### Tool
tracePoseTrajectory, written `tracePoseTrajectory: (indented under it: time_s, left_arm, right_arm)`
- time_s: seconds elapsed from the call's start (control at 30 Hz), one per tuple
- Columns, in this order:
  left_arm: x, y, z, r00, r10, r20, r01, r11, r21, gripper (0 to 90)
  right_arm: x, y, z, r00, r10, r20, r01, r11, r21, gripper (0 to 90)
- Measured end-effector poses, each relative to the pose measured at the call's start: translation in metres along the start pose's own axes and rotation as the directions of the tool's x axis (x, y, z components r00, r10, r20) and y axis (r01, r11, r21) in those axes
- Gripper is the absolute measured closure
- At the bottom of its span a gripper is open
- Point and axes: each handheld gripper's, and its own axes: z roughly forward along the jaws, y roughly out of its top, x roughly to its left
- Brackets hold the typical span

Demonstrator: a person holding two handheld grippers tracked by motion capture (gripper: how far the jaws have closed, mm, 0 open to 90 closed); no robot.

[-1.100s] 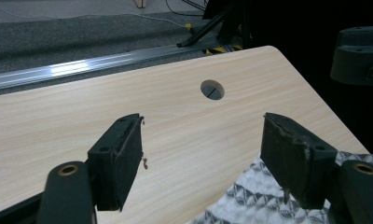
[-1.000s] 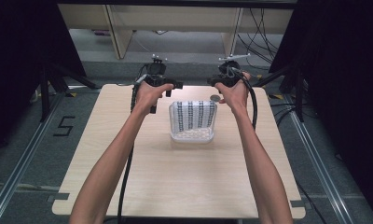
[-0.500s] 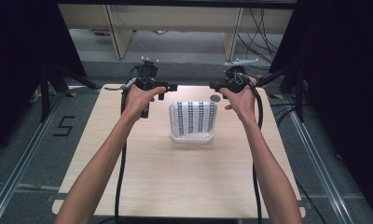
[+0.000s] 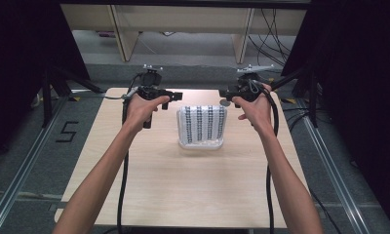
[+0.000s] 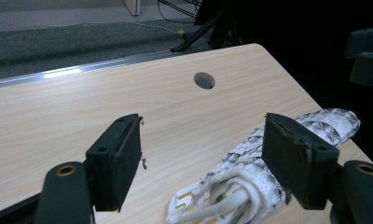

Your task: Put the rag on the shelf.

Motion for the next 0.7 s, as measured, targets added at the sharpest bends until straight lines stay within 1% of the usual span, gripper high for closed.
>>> tracePoseTrajectory:
  time_s: [0.03, 0.07, 0.1, 0.13, 0.17, 0.2, 0.23, 0.27, 0.33, 0.37, 0.43, 0.47, 0.5, 0.53, 0.6, 0.63, 0.67, 0.7]
  left_arm:
    - [0.0, 0.0, 0.0, 1.0, 0.001, 0.0, -0.001, 1.0, -0.001, 27.7]
    - [-0.002, 0.0, -0.001, 1.0, 0.0, -0.003, 0.0, 1.0, -0.007, 27.7]
    - [-0.002, 0.0, -0.002, 1.0, 0.005, 0.001, -0.005, 1.0, -0.002, 27.6]
    - [-0.003, 0.0, -0.003, 0.9999, 0.011, 0.003, -0.011, 0.9999, -0.003, 27.6]
    - [-0.005, 0.0, -0.004, 0.9999, 0.014, 0.004, -0.014, 0.9999, -0.004, 27.6]
    - [-0.005, 0.0, -0.005, 0.9998, 0.017, 0.005, -0.017, 0.9999, -0.004, 27.6]
    - [-0.006, -0.001, -0.005, 0.9998, 0.019, 0.005, -0.019, 0.9998, -0.006, 27.5]
    - [-0.007, -0.001, -0.006, 0.9997, 0.023, 0.007, -0.023, 0.9997, -0.003, 27.4]
    - [-0.009, -0.002, -0.007, 0.9997, 0.025, 0.009, -0.025, 0.9997, -0.004, 27.4]
    - [-0.01, -0.002, -0.008, 0.9996, 0.027, 0.008, -0.027, 0.9996, -0.006, 27.4]
    - [-0.011, -0.004, -0.009, 0.9994, 0.035, 0.009, -0.035, 0.9994, -0.001, 27.3]
    - [-0.012, -0.004, -0.009, 0.9991, 0.039, 0.014, -0.039, 0.9992, -0.001, 27.3]
    - [-0.012, -0.005, -0.01, 0.9991, 0.039, 0.017, -0.039, 0.9992, 0.0, 27.2]
    - [-0.013, -0.006, -0.01, 0.9992, 0.035, 0.019, -0.035, 0.9994, -0.006, 27.2]
    - [-0.015, -0.007, -0.01, 0.9992, 0.035, 0.021, -0.035, 0.9993, -0.008, 26.9]
    - [-0.015, -0.007, -0.011, 0.9989, 0.041, 0.024, -0.041, 0.9992, -0.003, 26.9]
    - [-0.015, -0.008, -0.011, 0.9989, 0.04, 0.023, -0.039, 0.9992, -0.005, 26.7]
    - [-0.015, -0.009, -0.012, 0.9989, 0.042, 0.022, -0.042, 0.9991, -0.006, 26.6]
  right_arm:
    - [0.0, 0.0, -0.001, 0.9998, -0.018, 0.001, 0.018, 1.0, -0.003, 53.9]
    - [0.0, 0.0, -0.002, 0.9997, -0.024, 0.001, 0.024, 1.0, -0.001, 53.7]
    - [0.003, 0.0, -0.003, 1.0, -0.009, 0.001, 0.009, 1.0, -0.002, 53.7]
    - [0.002, 0.0, -0.004, 0.9997, -0.023, -0.005, 0.023, 1.0, 0.0, 53.5]
    - [0.004, 0.0, -0.006, 0.9999, -0.01, -0.012, 0.01, 1.0, 0.0, 53.4]
    - [0.004, 0.0, -0.006, 0.9997, -0.023, -0.005, 0.023, 1.0, -0.008, 53.2]
    - [0.005, -0.001, -0.007, 0.9998, -0.015, -0.012, 0.015, 1.0, -0.004, 53.1]
    - [0.006, -0.001, -0.009, 0.9997, -0.017, -0.014, 0.017, 1.0, 0.007, 52.9]
    - [0.007, -0.002, -0.009, 0.9998, -0.013, -0.014, 0.013, 1.0, 0.003, 52.8]
    - [0.007, -0.002, -0.01, 0.9996, -0.024, -0.015, 0.024, 1.0, 0.005, 52.7]
    - [0.009, -0.003, -0.011, 0.9996, -0.021, -0.017, 0.021, 1.0, 0.0, 52.2]
    - [0.009, -0.004, -0.011, 0.9994, -0.03, -0.02, 0.03, 1.0, 0.0, 51.8]
    - [0.01, -0.004, -0.012, 0.9994, -0.028, -0.019, 0.028, 1.0, 0.011, 51.5]
    - [0.011, -0.004, -0.013, 0.9995, -0.026, -0.02, 0.026, 1.0, 0.01, 51.2]
    - [0.012, -0.004, -0.014, 0.9986, -0.044, -0.029, 0.044, 0.999, 0.0, 50.6]
    - [0.012, -0.004, -0.014, 0.9986, -0.044, -0.029, 0.044, 0.999, 0.0, 50.6]
    - [0.014, -0.005, -0.015, 0.9992, -0.032, -0.025, 0.032, 0.999, 0.005, 50.4]
    - [0.015, -0.005, -0.016, 0.999, -0.034, -0.028, 0.035, 0.999, 0.006, 50.4]
